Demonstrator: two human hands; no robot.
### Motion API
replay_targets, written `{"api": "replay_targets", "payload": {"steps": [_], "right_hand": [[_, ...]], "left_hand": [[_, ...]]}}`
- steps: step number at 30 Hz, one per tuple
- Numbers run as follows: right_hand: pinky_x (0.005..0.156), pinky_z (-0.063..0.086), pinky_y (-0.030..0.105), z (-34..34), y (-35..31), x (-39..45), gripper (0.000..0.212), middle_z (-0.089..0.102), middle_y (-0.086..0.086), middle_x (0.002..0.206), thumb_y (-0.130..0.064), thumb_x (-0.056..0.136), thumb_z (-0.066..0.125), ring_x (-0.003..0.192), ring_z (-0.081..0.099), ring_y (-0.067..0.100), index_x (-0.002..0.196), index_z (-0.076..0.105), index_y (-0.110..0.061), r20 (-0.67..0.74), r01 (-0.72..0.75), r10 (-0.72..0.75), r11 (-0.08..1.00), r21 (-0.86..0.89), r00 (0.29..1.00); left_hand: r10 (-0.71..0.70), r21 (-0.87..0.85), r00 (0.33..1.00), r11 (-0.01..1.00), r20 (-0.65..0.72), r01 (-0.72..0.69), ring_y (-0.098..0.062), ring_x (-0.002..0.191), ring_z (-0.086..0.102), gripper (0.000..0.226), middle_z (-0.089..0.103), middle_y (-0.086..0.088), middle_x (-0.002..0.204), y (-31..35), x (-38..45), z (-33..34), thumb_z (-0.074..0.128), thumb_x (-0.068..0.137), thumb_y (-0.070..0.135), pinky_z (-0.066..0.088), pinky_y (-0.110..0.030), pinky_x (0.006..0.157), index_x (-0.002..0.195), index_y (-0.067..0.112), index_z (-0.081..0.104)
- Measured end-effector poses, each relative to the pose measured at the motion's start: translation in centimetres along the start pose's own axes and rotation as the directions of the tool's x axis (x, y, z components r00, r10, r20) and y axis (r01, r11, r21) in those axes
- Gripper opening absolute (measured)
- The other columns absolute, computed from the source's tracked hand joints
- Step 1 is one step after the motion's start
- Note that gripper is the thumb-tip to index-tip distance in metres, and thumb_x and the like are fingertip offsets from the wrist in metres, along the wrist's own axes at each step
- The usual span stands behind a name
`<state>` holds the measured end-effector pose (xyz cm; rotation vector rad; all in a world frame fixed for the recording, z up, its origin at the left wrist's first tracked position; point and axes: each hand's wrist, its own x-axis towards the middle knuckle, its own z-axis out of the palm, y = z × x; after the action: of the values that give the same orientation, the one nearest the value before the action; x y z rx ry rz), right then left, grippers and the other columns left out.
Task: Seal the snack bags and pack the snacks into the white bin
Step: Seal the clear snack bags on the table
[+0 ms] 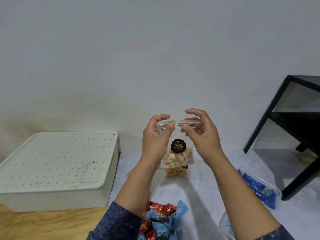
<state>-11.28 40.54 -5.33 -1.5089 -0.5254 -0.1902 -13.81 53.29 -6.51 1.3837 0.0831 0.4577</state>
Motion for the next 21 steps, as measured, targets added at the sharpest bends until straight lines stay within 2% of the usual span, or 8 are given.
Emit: {"api": "replay_targets", "payload": {"steps": [5,8,11,13,15,17,19,21], "right_hand": [[0.081,0.052,0.020,0.4,0.1,-1.1,0.045,0.064,-0.005,0.104,0.003,0.085,0.060,0.083,0.065,0.010,0.105,0.059,-0.038,0.135,0.034,-0.019,0.993,-0.113,0.991],[0.079,0.049,0.017,0.4,0.5,-1.6,0.041,0.061,-0.008,0.099,0.007,0.083,0.061,0.085,0.064,0.006,0.095,0.066,-0.033,0.146,0.029,0.005,0.973,-0.228,0.989],[0.079,0.053,0.022,-0.1,1.1,-1.9,0.035,0.064,-0.003,0.086,0.008,0.081,0.064,0.082,0.064,0.007,0.082,0.069,-0.027,0.028,-0.057,0.066,0.968,-0.243,0.997],[0.075,0.053,0.020,-0.9,1.8,-2.0,0.032,0.064,0.000,0.078,0.009,0.080,0.065,0.075,0.062,0.008,0.080,0.069,-0.023,-0.068,-0.123,0.111,0.969,-0.214,0.991],[0.071,0.051,0.015,-2.1,2.7,-2.1,0.031,0.063,-0.002,0.073,0.008,0.079,0.065,0.070,0.060,0.003,0.080,0.069,-0.022,-0.147,-0.176,0.148,0.963,-0.205,0.978],[0.072,0.051,0.017,-3.6,3.9,-2.0,0.032,0.062,-0.002,0.072,0.007,0.079,0.066,0.071,0.058,0.006,0.080,0.069,-0.024,-0.195,-0.224,0.182,0.949,-0.221,0.964],[0.071,0.050,0.020,-5.6,5.5,-1.3,0.032,0.061,0.000,0.071,0.007,0.078,0.066,0.071,0.056,0.012,0.079,0.069,-0.025,-0.212,-0.263,0.212,0.931,-0.254,0.954],[0.069,0.049,0.014,-7.6,7.4,-0.4,0.027,0.061,-0.002,0.071,0.007,0.079,0.066,0.069,0.056,0.009,0.082,0.069,-0.021,-0.230,-0.312,0.250,0.904,-0.293,0.941]], "left_hand": [[-0.053,-0.132,0.996,0.990,-0.075,0.043,-0.015,0.079,0.060,0.024,0.065,-0.003,0.083,0.1,0.3,-0.8,0.068,0.084,0.016,0.047,-0.023,0.071,0.091,0.035,0.055],[-0.053,-0.123,0.998,0.991,-0.031,0.049,-0.012,0.077,0.060,0.028,0.066,-0.006,0.086,-0.2,0.4,-1.0,0.067,0.084,0.013,0.048,-0.024,0.072,0.092,0.036,0.051],[-0.020,-0.037,0.997,0.999,0.076,0.023,-0.006,0.075,0.063,0.032,0.069,0.000,0.090,-1.0,0.2,-0.9,0.066,0.084,0.014,0.050,-0.026,0.078,0.092,0.039,0.048],[0.009,-0.010,0.982,1.000,0.187,-0.007,-0.001,0.082,0.065,0.035,0.068,0.002,0.099,-1.8,0.1,-0.7,0.064,0.086,0.008,0.051,-0.019,0.080,0.094,0.038,0.047],[0.027,0.045,0.954,0.998,0.298,-0.042,-0.005,0.087,0.066,0.034,0.063,0.006,0.104,-3.0,0.2,-0.1,0.062,0.086,0.002,0.051,-0.015,0.074,0.091,0.034,0.050],[0.007,0.154,0.927,0.986,0.374,-0.070,-0.011,0.093,0.067,0.033,0.062,0.009,0.102,-4.6,0.6,0.8,0.062,0.084,-0.001,0.052,-0.016,0.071,0.084,0.031,0.056],[-0.025,0.258,0.917,0.962,0.398,-0.086,-0.009,0.092,0.067,0.032,0.064,0.006,0.106,-6.6,1.4,2.5,0.062,0.083,-0.003,0.049,-0.012,0.072,0.084,0.030,0.060],[-0.047,0.335,0.917,0.937,0.395,-0.096,0.002,0.087,0.065,0.032,0.062,0.005,0.112,-8.7,2.4,4.6,0.063,0.082,-0.003,0.046,-0.003,0.069,0.093,0.028,0.062]]}}
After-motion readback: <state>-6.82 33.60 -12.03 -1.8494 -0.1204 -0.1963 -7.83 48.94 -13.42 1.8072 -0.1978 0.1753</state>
